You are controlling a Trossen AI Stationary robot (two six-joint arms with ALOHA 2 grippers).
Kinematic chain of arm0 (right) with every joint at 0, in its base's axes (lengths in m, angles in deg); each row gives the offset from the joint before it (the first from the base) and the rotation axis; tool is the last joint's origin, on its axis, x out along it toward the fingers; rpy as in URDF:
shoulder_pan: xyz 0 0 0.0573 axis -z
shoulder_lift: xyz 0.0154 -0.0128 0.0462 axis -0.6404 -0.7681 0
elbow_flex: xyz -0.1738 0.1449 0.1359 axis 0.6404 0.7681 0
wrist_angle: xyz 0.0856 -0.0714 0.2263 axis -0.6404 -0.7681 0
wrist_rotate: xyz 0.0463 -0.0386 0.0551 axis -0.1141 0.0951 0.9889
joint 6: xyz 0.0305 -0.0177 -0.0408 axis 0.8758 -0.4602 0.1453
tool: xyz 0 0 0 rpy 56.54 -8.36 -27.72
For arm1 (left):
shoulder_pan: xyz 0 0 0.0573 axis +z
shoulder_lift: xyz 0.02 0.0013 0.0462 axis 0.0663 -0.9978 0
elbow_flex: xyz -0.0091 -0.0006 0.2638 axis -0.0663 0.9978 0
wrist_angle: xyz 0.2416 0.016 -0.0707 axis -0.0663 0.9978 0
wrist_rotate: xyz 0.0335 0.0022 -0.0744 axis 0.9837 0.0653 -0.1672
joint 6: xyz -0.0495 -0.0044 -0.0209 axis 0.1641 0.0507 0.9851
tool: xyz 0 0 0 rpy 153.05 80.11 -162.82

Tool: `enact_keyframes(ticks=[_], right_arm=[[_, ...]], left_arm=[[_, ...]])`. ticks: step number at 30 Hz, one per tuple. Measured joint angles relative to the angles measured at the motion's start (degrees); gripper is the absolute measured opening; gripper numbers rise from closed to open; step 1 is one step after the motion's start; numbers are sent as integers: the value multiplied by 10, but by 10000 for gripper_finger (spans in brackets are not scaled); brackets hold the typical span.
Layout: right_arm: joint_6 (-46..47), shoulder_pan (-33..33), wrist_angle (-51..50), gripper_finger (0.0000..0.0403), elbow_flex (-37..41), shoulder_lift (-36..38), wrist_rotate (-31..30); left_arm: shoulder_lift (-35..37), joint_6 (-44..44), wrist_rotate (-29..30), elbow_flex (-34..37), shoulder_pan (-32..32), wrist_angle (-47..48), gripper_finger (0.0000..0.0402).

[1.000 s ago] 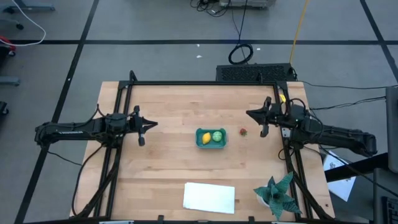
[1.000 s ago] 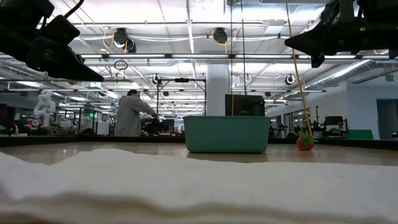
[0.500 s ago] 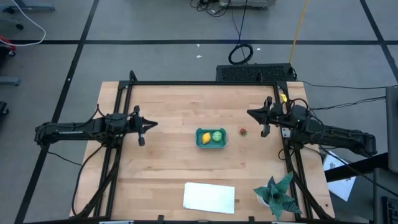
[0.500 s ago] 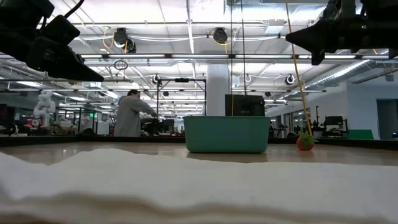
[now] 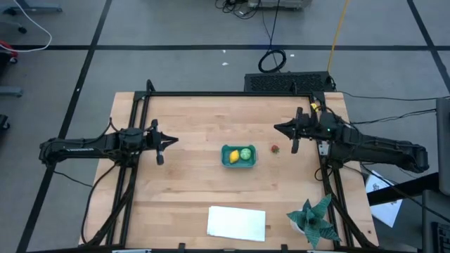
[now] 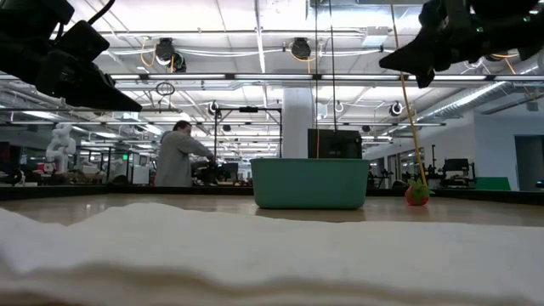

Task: Pick and placing Produce into tupperware
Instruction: Put the red strawberry in the bin

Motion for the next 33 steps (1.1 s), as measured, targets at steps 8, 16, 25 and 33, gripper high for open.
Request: enact_keyframes(ticks=[8,16,25,33], right_arm=[[-9,16,-143,0,-113,-96,0],[-44,35,-260,0,-168,-166,63],[-26,52,-316,0,-198,-215,76],[-28,51,-393,0,-251,-259,76]], left_arm=[[0,1,0,0,0,0,26],[0,2,0,0,0,0,26],[0,2,0,0,0,1,26],[0,3,0,0,0,1,26]])
